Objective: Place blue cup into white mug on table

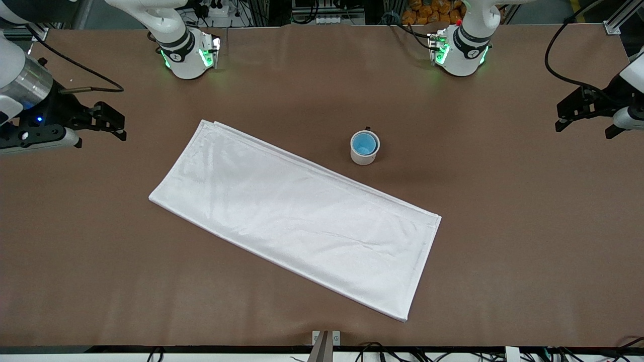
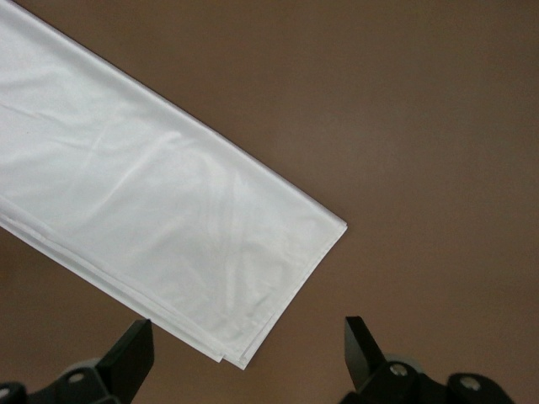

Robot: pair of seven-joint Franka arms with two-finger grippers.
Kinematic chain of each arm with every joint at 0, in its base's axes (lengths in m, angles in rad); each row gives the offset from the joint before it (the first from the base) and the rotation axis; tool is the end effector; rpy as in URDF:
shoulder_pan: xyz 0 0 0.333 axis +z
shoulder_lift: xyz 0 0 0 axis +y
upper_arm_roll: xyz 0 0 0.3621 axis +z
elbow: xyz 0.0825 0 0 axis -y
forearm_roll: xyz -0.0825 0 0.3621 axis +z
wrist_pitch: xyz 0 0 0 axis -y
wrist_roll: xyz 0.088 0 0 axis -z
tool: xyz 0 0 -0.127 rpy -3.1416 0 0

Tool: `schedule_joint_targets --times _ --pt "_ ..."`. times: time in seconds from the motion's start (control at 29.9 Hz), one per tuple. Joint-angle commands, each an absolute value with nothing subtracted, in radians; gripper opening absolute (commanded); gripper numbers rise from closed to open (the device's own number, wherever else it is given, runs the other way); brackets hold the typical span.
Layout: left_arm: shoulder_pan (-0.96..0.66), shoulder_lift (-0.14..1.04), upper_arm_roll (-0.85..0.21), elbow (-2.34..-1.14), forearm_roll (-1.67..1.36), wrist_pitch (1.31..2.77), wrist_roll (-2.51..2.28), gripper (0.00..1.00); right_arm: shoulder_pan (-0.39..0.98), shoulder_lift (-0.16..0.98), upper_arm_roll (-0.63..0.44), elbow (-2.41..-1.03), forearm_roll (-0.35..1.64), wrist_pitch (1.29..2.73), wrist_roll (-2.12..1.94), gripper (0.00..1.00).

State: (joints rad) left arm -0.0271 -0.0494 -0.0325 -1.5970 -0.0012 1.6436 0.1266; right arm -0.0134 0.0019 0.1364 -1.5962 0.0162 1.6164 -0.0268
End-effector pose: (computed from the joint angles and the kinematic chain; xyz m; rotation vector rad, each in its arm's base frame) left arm 0.5234 -0.0319 0.6716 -3.1208 0.2914 -0.1504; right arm 0.5334 0.0679 0.6422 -3.1155 -0.2329 -0.0273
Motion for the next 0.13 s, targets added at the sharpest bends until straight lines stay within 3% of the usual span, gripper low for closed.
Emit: schedule_joint_targets --times 0.0,0.1 --pt "-0.026 -0.035 -0.031 -1.565 -0.026 1.617 0.15 1.0 -0.003 -0.018 0.124 -1.621 0.021 1.631 -0.034 1.0" --pt "-0.026 -0.034 -0.029 -1.566 -0.026 1.617 0.15 1.0 -0.003 -0.017 0.124 -1.621 0.021 1.631 -0.034 1.0"
